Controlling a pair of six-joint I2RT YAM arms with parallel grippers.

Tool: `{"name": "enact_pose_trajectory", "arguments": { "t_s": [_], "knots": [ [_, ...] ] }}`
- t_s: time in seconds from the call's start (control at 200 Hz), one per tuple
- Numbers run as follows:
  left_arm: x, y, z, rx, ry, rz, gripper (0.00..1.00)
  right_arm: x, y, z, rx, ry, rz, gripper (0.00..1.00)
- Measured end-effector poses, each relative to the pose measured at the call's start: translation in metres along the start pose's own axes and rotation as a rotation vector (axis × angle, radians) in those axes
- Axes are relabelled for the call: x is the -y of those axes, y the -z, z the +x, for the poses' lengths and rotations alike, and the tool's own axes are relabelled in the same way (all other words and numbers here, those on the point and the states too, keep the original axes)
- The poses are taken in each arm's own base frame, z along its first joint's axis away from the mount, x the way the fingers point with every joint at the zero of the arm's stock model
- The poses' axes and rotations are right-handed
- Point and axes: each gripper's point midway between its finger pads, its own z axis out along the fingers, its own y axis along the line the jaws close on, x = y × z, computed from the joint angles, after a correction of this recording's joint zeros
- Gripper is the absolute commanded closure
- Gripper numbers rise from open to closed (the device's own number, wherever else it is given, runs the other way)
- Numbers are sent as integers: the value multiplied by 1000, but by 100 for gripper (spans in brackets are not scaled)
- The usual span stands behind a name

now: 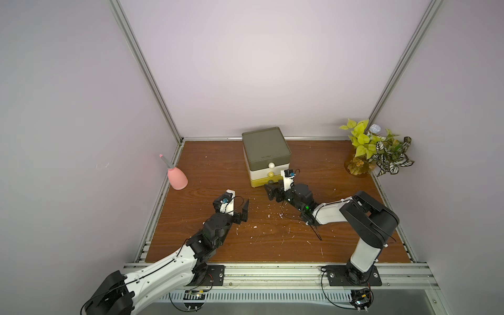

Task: Place the wired earphones into the drawer by color
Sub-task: Close the drawer in the storage box, then reset both arms

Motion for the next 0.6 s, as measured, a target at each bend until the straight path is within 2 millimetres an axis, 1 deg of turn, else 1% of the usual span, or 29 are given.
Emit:
{"name": "enact_pose_trajectory", "arguments": {
  "t_s": [0.12, 0.28, 0.415, 0.545, 0.601],
  "knots": [
    [2, 1, 1, -2, -5, 15, 1, 2, 18, -11, 14, 28, 27, 1],
    [12, 4, -2, 12, -18, 81, 1, 15, 45, -24, 25, 78, 105, 1],
    [12, 6, -14, 58, -12, 82, 1, 26, 73, -42, 60, 135, 195, 1],
    [1, 9, -35, 139, 5, 21, 1, 38, 105, -62, 124, 190, 291, 1],
    [-5, 10, -43, 174, -2, -18, 1, 47, 120, -69, 153, 211, 340, 1]
  ]
}}
